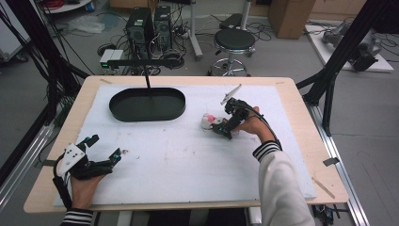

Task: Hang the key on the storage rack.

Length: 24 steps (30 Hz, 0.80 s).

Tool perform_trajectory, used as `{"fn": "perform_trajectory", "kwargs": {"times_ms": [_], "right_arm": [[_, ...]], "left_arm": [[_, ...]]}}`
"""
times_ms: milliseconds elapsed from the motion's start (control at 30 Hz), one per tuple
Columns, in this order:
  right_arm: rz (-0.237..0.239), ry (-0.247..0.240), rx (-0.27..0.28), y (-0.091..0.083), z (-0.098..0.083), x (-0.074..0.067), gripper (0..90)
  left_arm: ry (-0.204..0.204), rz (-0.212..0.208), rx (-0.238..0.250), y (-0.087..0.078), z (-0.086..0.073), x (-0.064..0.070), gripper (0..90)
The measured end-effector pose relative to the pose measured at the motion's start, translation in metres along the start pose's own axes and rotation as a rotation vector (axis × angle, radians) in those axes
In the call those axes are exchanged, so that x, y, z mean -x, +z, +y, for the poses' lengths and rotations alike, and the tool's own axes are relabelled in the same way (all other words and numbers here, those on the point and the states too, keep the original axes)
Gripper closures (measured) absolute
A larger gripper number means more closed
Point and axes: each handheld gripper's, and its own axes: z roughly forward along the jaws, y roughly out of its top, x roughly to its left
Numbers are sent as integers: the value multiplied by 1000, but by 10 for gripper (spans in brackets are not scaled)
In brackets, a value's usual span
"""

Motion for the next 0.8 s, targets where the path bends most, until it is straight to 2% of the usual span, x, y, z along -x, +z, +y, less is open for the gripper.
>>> {"fn": "perform_trajectory", "kwargs": {"times_ms": [33, 400, 567, 733, 800], "right_arm": [[0, -4, -3, 1, 0, 0, 49], [59, 16, -2, 5, -1, 1, 80], [87, 9, -40, 6, -2, 3, 302], [82, 6, -43, 4, -1, 2, 420], [79, 6, -42, 4, -1, 1, 440]], "left_arm": [[2, -2, -1, 0, 0, 0, 17], [3, -2, 0, 0, 0, 0, 17], [3, 0, -3, 0, 0, 0, 17], [8, 2, -9, 0, 0, 0, 17], [8, 2, -8, 0, 0, 0, 17]]}}
